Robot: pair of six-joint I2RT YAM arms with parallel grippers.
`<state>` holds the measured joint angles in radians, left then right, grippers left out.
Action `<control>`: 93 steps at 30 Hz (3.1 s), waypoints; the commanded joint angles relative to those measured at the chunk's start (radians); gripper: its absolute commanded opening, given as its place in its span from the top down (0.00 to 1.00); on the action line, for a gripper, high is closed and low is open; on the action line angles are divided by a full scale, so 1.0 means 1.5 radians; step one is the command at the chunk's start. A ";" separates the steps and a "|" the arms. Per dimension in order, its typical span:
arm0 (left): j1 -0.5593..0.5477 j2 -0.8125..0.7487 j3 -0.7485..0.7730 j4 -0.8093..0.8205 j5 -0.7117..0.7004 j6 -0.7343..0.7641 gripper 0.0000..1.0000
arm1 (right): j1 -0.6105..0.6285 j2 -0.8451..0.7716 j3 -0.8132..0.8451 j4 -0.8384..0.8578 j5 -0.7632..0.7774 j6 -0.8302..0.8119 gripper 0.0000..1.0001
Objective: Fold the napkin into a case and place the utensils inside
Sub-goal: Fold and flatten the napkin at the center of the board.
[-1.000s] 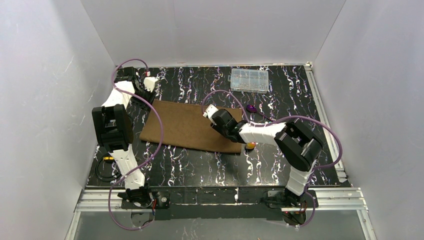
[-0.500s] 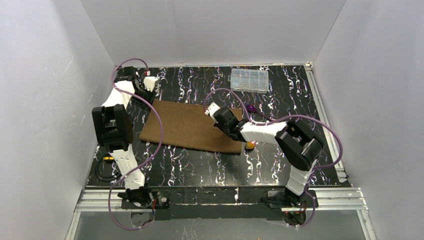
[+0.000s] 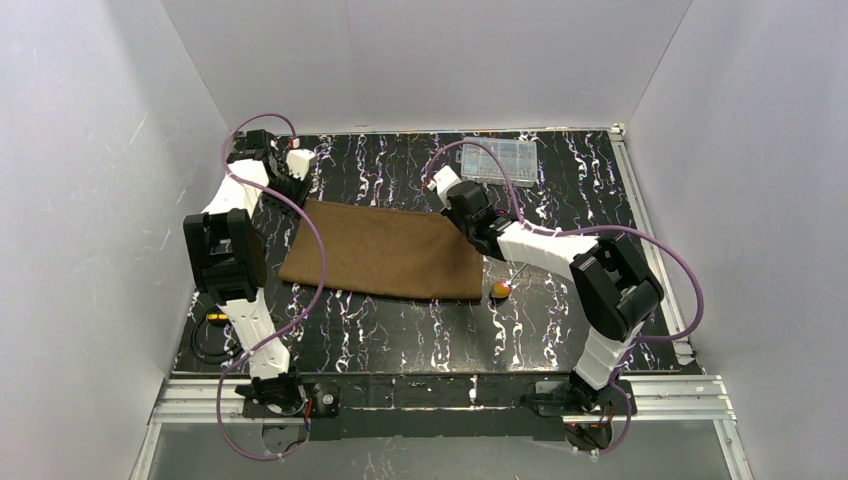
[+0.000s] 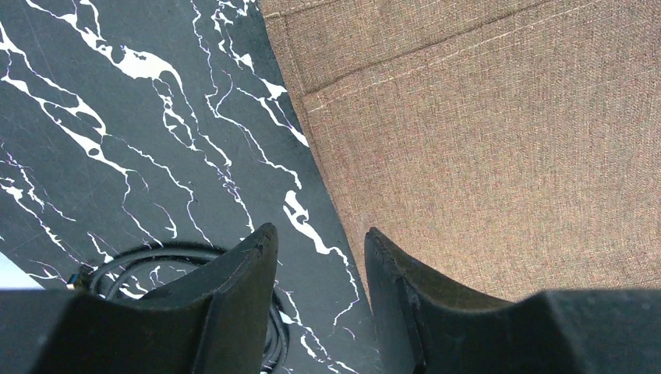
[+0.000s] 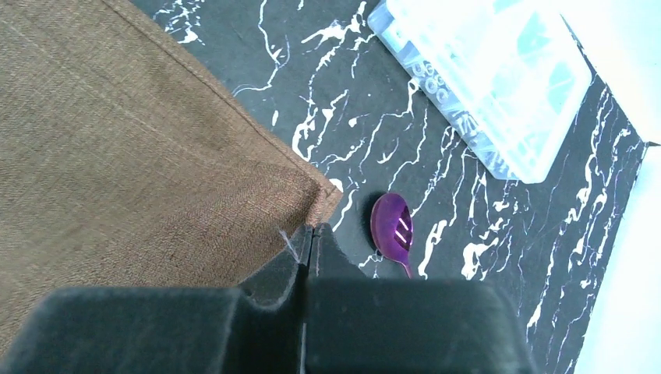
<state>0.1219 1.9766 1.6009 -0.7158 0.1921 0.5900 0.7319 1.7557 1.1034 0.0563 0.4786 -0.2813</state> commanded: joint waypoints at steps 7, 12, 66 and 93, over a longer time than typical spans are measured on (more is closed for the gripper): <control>0.004 0.008 0.032 -0.025 0.012 -0.007 0.57 | -0.015 -0.073 0.015 0.033 -0.063 0.014 0.99; 0.004 0.017 0.035 -0.025 0.014 -0.012 0.57 | 0.009 -0.154 0.017 0.029 -0.112 0.020 0.99; -0.038 0.172 0.135 -0.005 -0.014 -0.082 0.72 | -0.039 -0.039 -0.028 0.026 -0.069 0.106 0.99; -0.043 0.071 0.143 0.023 0.004 -0.100 1.00 | -0.050 -0.095 0.014 0.012 -0.060 0.081 0.99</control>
<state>0.0612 2.1674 1.7870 -0.6800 0.1745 0.4503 0.6636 1.6470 1.0649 0.0528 0.3927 -0.1558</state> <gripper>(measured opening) 0.010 0.032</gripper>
